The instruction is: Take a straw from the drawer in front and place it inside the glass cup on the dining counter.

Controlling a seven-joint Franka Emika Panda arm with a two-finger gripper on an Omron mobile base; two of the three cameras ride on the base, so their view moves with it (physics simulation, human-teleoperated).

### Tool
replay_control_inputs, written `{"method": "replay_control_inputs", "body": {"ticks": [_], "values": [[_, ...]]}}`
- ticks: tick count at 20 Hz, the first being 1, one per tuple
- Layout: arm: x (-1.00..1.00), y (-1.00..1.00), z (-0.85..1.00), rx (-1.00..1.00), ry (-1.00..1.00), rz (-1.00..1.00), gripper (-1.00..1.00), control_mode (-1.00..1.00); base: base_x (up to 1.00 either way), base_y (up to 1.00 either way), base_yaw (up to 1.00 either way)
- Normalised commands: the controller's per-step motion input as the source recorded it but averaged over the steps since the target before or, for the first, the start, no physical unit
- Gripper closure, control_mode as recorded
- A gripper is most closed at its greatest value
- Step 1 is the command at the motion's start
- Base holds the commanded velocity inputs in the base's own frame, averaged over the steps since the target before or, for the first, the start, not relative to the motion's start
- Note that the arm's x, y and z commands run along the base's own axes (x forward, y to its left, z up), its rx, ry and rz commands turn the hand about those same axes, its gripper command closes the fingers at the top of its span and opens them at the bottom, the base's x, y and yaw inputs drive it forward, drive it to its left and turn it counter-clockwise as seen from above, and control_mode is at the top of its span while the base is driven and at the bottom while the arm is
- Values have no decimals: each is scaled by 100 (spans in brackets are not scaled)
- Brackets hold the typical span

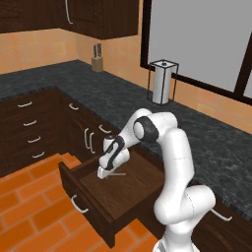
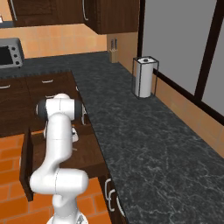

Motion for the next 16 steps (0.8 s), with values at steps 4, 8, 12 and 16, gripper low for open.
{"method": "replay_control_inputs", "body": {"ticks": [4, 8, 12, 16], "values": [[-20, 4, -35, 0, -3, 2, 100, -100, 0, 0, 0], [-36, 2, -4, 0, -11, 0, 100, -100, 0, 0, 0], [-66, 0, 39, 2, -13, 0, 100, -100, 0, 0, 0], [-69, -6, 100, 17, -1, 0, 100, -100, 0, 0, 0]]}}
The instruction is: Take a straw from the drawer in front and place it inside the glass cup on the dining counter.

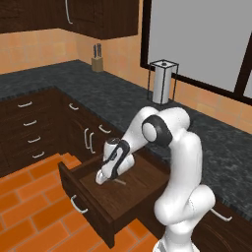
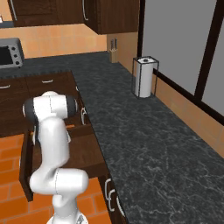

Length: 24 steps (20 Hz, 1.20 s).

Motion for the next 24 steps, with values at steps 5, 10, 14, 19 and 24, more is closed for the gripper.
{"method": "replay_control_inputs", "body": {"ticks": [5, 10, 14, 19, 24], "values": [[-26, -1, 100, 26, -1, 0, 100, -100, 0, 0, 0], [8, 0, 100, 25, 0, -1, 100, -100, 0, 0, 0], [29, 0, 100, 21, 0, -5, 100, -100, 0, 0, 0], [17, 0, 100, 17, 0, -5, 100, -100, 0, 0, 0], [2, 0, 100, 14, 1, -5, 100, -100, 0, 0, 0]]}}
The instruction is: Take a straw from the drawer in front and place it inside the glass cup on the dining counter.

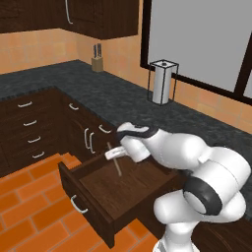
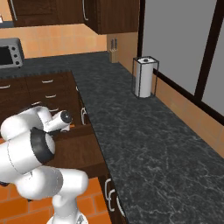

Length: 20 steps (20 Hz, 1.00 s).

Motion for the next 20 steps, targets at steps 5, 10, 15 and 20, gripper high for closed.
{"method": "replay_control_inputs", "body": {"ticks": [5, 10, 15, 20], "values": [[0, 0, 100, 9, 8, -11, 100, -100, 0, 0, 0], [0, -6, 100, 2, 6, -13, 100, -100, 0, 0, 0], [-16, -45, 100, -23, -2, -16, 100, -100, 0, 0, 0], [-41, -62, 94, -30, 0, -18, 100, -100, 0, 0, 0]]}}
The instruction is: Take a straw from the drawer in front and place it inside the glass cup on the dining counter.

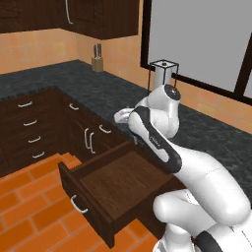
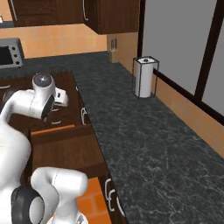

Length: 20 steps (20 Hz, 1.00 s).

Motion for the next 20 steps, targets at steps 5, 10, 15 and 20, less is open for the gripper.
{"method": "replay_control_inputs", "body": {"ticks": [5, 10, 15, 20], "values": [[-47, -53, 40, -25, 3, -18, 100, -100, 0, 0, 0], [-52, -27, 0, -3, 2, -7, 100, -100, 0, 0, 0], [-75, -25, 0, 0, 0, 0, 100, -100, 0, 0, 0], [-29, -3, 0, 0, -1, 0, 100, 100, -58, 0, 0]]}}
